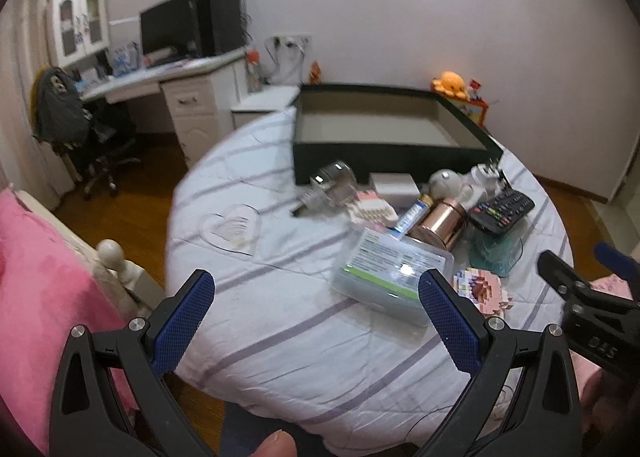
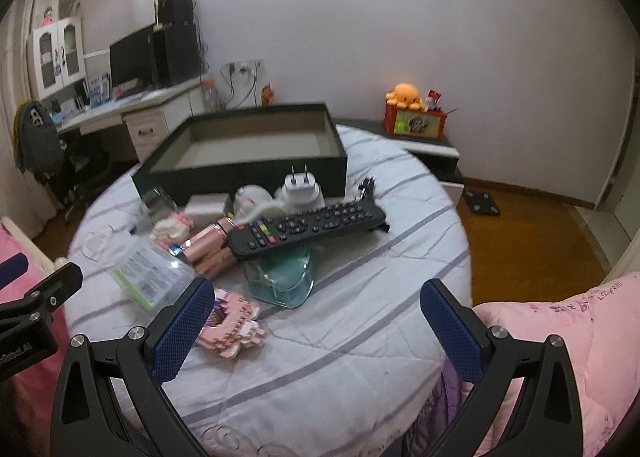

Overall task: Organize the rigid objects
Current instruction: 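Grasp the clear toothbrush pack with the left gripper while the right grasps the teal container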

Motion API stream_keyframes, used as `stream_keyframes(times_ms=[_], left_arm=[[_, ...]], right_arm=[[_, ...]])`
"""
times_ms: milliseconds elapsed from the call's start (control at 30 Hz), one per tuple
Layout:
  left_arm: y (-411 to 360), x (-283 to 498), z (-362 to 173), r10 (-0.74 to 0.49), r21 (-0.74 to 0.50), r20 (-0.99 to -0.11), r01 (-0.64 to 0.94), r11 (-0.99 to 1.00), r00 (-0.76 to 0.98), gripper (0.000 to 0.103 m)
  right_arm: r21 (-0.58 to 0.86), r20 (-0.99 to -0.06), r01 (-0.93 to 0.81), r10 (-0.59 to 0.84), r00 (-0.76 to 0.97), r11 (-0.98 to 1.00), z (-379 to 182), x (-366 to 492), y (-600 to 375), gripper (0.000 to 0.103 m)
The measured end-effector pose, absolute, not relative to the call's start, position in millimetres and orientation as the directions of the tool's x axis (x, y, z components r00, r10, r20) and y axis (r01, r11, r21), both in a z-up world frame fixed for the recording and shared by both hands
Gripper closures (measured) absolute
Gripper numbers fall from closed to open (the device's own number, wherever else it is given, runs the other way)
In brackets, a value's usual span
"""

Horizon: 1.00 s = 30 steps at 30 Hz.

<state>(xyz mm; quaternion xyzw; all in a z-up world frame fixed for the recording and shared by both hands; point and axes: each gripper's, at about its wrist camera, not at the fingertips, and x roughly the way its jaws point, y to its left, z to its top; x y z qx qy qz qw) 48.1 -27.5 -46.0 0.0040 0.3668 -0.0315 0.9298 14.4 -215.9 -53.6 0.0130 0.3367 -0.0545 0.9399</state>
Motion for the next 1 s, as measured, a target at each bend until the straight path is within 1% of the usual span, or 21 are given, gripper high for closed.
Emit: stream_keyframes(times_ms=[133, 333, 367, 433, 600, 700, 767, 833, 900, 1000], left_arm=[[-40, 57, -60, -0.1, -0.018, -0.7, 0.123, 0.992, 0.707, 0.0], [-55, 80, -82, -0.099, 0.003, -0.743, 0.151, 0.989, 0.662, 0.0], [-55, 84, -84, -0.099, 0.002, -0.745, 0.149, 0.989, 0.66, 0.0], [-55, 90, -84, -0.105, -0.009, -0.739, 0.146, 0.989, 0.666, 0.0], [-60, 103, -86, -0.118, -0.008, -0.737, 0.167, 0.986, 0.665, 0.0], [-62, 97, -84, -0.155, -0.013, -0.753, 0.222, 0.975, 0.639, 0.0], [-66, 89, -86, -0.172, 0.01, -0.747, 0.271, 0.963, 0.642, 0.0], [-71, 88, -91, -0.171, 0.04, -0.743, 0.297, 0.954, 0.648, 0.0], [-77, 97, -97, -0.126, 0.077, -0.76, 0.282, 0.956, 0.638, 0.0], [-75, 111, -106, -0.125, 0.056, -0.779, 0.266, 0.962, 0.614, 0.0]], right_arm=[[0.022, -0.677, 0.091, -0.052, 0.735, 0.996, -70, 34, -225, 0.0], [0.058, -0.73, 0.052, 0.007, 0.684, 0.997, -90, 64, -228, 0.0], [0.059, -0.735, 0.05, 0.009, 0.677, 0.997, -92, 67, -227, 0.001], [0.064, -0.753, 0.047, 0.017, 0.658, 0.997, -97, 75, -227, 0.005], [0.074, -0.78, 0.036, 0.036, 0.625, 0.997, -104, 89, -224, 0.007], [0.091, -0.799, 0.031, 0.054, 0.599, 0.995, -111, 94, -223, 0.007], [0.091, -0.801, 0.033, 0.054, 0.596, 0.995, -113, 94, -224, 0.008], [0.102, -0.804, 0.035, 0.062, 0.592, 0.994, -114, 95, -226, 0.008], [0.095, -0.806, 0.036, 0.056, 0.589, 0.995, -115, 98, -227, 0.01], [0.08, -0.808, 0.028, 0.048, 0.587, 0.996, -116, 101, -225, 0.013]])
